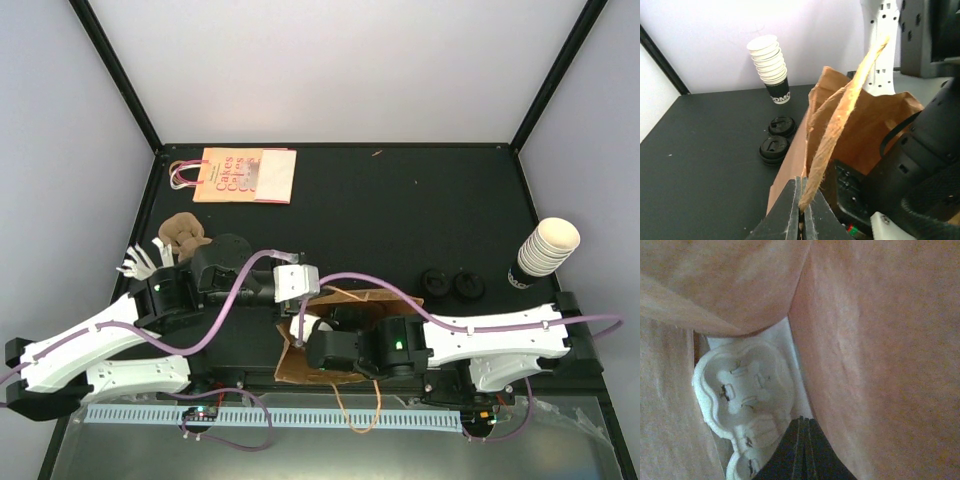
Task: Pack the takeout coffee
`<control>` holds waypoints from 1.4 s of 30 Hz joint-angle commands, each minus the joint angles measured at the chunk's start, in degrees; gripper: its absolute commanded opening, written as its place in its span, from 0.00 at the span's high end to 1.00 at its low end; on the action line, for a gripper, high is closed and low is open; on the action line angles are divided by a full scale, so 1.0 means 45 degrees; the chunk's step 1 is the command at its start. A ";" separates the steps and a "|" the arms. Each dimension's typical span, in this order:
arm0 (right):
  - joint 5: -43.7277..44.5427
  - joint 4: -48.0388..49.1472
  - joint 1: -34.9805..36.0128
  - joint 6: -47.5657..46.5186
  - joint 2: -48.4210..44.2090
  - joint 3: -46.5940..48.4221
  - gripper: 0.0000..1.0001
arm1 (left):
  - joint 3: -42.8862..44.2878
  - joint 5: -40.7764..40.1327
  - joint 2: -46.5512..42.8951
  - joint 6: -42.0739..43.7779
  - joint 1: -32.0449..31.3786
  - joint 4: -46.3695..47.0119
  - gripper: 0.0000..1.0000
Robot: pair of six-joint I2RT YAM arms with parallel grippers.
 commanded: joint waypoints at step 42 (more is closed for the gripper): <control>-0.3907 -0.0044 -0.5470 0.2407 -0.4952 0.3026 0.62 | 0.0754 -0.2638 0.0019 -0.1156 0.1305 -0.1273 0.99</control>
